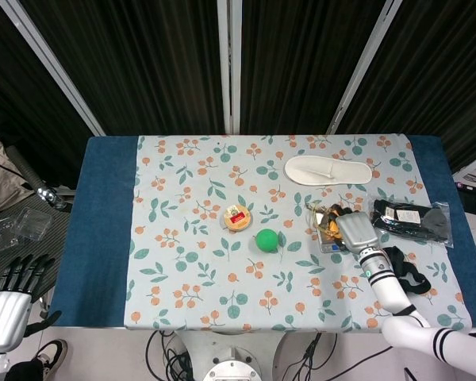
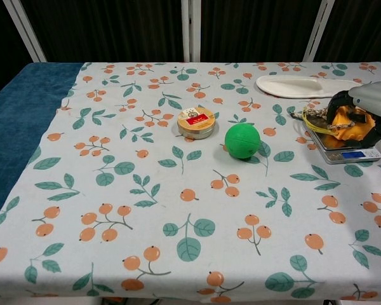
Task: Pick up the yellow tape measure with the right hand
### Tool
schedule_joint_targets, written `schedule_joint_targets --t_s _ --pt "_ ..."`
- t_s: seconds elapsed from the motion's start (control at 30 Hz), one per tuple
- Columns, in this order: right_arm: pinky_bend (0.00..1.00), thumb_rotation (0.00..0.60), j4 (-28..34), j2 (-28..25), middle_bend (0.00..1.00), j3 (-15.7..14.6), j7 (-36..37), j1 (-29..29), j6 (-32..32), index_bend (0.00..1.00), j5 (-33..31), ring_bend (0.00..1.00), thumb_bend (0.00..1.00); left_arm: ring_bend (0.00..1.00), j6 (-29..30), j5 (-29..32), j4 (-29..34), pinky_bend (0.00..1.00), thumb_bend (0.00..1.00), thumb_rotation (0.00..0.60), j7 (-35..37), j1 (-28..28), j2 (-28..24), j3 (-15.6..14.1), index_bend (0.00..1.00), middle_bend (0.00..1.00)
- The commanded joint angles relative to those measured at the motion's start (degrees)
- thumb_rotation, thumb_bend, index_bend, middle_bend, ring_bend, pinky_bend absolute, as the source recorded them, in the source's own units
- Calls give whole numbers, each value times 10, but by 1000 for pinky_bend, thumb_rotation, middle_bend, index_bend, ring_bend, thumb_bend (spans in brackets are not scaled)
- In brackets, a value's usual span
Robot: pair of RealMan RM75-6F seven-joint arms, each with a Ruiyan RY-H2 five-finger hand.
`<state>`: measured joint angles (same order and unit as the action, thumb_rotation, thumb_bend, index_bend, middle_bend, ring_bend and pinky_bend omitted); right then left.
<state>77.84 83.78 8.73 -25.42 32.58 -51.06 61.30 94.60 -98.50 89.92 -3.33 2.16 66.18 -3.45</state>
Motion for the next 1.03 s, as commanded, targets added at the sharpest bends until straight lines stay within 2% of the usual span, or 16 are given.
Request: schedule_joint_targets --t_s 0.03,0.13,0.3,0.4,0.53,0.67,0.77,0.83,1.03 --pt "198 600 3 -2 141 -2 0 3 3 93 -6 81 194 0 0 1 0 32 49 600 0 0 -1 0 113 85" --pt "136 600 8 -5 76 -2 5 4 1 12 -6 6 168 0 0 1 0 32 49 600 1 1 -1 -1 113 85" --pt "96 600 26 -19 57 -5 17 0 -17 0 5 0 164 0 0 2 -2 32 49 600 2 2 1 -2 113 85" --pt "92 600 58 -42 57 -9 27 -14 -45 0 23 0 165 0 2 2 -3 32 50 600 3 2 1 -1 112 85" --pt "62 600 120 -92 58 -25 37 -53 -126 0 83 0 165 0 3 2 -2 32 50 600 3 3 0 -1 113 85" --pt "10 600 155 -131 32 -68 57 -120 -248 0 185 0 163 0 5 3 2 32 49 600 3 3 -4 0 112 85" --pt "0 600 141 -138 3 -98 72 -164 -311 0 232 0 160 0 4 5 3 32 49 600 4 2 -6 2 113 85" --pt "0 600 121 -136 0 -112 82 -188 -332 0 241 0 159 0 3 7 3 32 49 600 6 1 -6 4 113 85" --pt "0 600 62 -112 0 -128 124 -242 -386 0 256 0 159 0 -8 7 -4 32 49 600 8 -7 2 6 113 85"
